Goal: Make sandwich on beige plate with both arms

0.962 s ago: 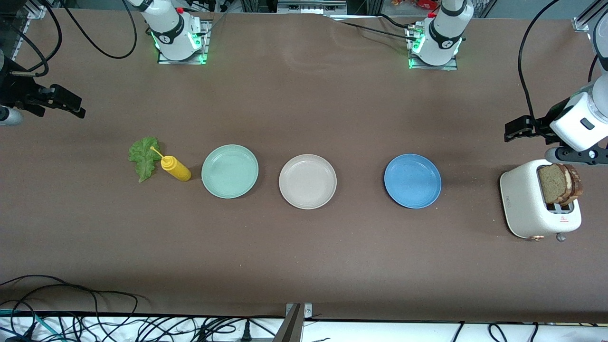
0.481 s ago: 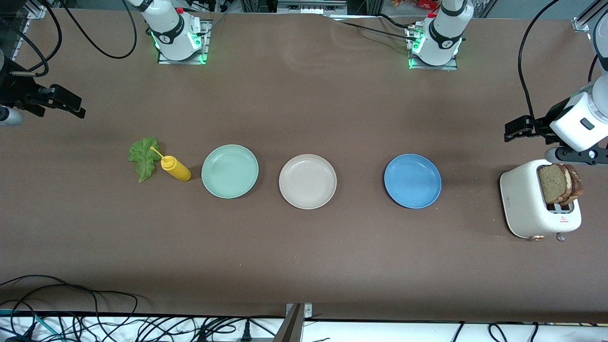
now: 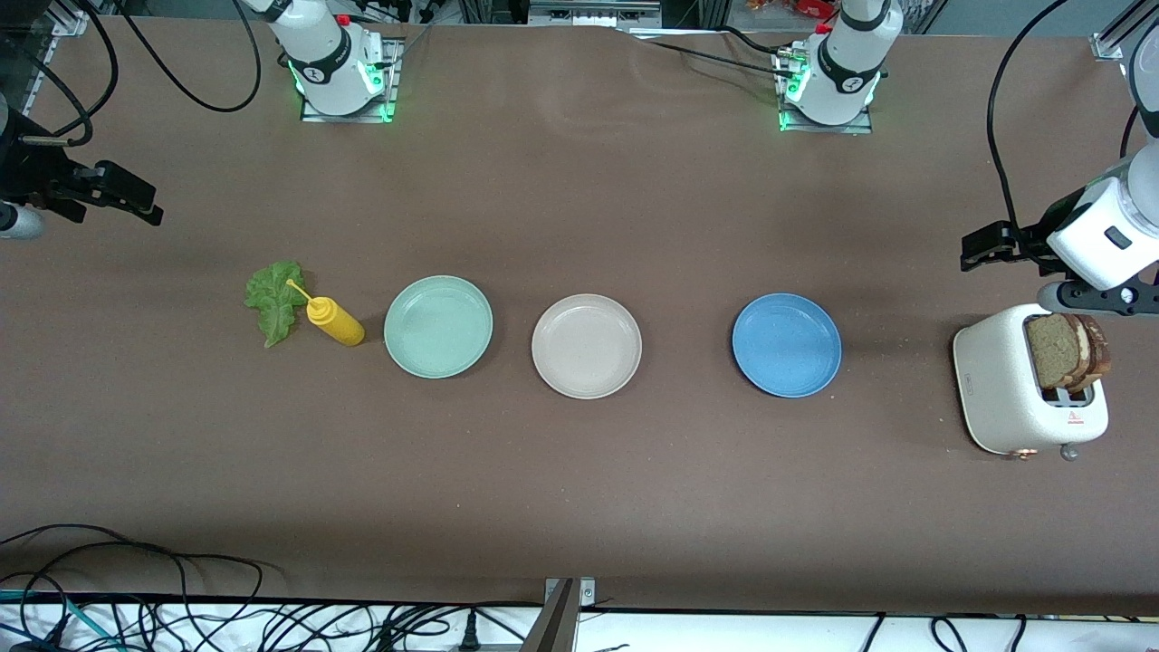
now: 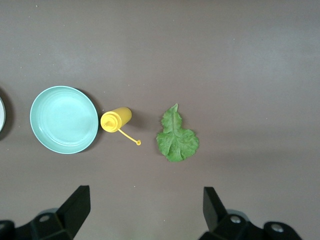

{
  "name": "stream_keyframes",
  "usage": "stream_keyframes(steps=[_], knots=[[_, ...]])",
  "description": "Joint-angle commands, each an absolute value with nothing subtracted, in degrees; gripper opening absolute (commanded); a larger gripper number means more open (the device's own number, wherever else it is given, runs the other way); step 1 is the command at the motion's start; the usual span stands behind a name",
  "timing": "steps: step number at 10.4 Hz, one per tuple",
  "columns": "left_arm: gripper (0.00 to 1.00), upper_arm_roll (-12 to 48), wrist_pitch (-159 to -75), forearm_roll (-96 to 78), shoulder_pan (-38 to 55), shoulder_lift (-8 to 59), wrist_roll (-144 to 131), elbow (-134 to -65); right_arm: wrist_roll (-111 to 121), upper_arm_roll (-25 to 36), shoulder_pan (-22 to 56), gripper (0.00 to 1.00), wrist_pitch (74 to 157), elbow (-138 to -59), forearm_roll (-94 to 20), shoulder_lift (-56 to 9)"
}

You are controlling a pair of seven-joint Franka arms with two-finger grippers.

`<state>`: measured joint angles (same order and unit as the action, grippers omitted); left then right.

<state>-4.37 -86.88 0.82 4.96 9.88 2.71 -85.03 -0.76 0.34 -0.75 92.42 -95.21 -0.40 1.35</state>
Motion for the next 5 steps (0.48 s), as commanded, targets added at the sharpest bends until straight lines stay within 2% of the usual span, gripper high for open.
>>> stream_keyframes(steps=[1, 5], knots=[[1.00, -4.6, -87.0, -0.9, 4.8, 10.9, 3.5, -83.1, -1.2, 0.3, -1.0, 1.00, 91.8, -94.7, -1.4, 1.4], [1.00, -4.5, -88.4, -1.0, 5.3, 10.9, 3.5, -83.1, -1.2, 0.3, -1.0, 1.00, 91.8, -94.7, -1.4, 1.4]])
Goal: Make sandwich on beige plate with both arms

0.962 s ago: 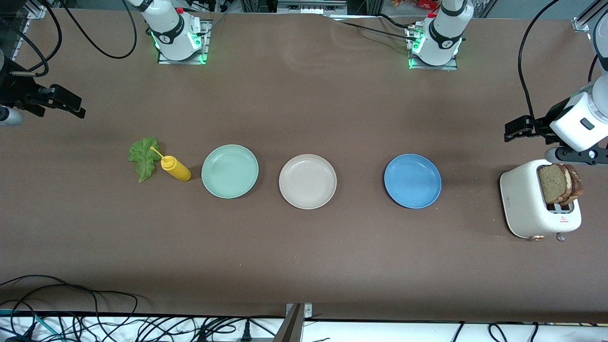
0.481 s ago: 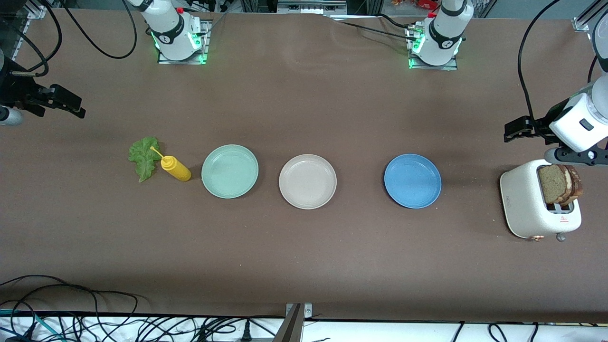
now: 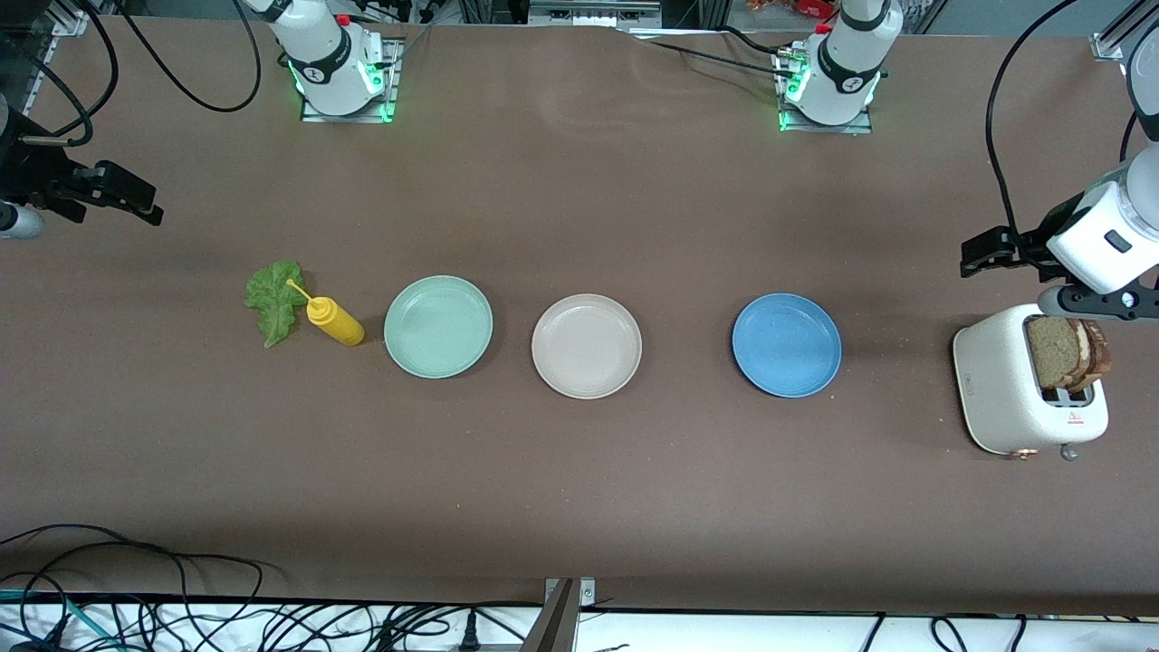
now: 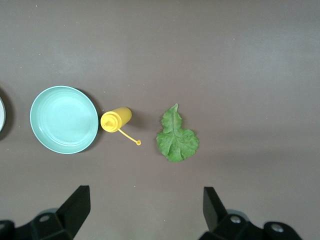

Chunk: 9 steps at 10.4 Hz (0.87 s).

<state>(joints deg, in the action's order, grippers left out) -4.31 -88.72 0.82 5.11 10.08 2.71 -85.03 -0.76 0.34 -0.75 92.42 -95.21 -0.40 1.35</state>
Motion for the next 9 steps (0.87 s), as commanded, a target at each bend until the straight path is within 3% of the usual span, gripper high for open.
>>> stream_keyframes(steps=[1, 9], knots=[[1.00, -4.5, -88.5, -1.0, 5.4, 10.9, 3.5, -83.1, -1.2, 0.3, -1.0, 1.00, 91.9, -94.7, -1.4, 1.4], [1.00, -4.4, -88.4, -1.4, 5.3, 10.7, 3.5, -83.1, -1.2, 0.4, -1.0, 1.00, 91.8, -94.7, -1.4, 1.4]])
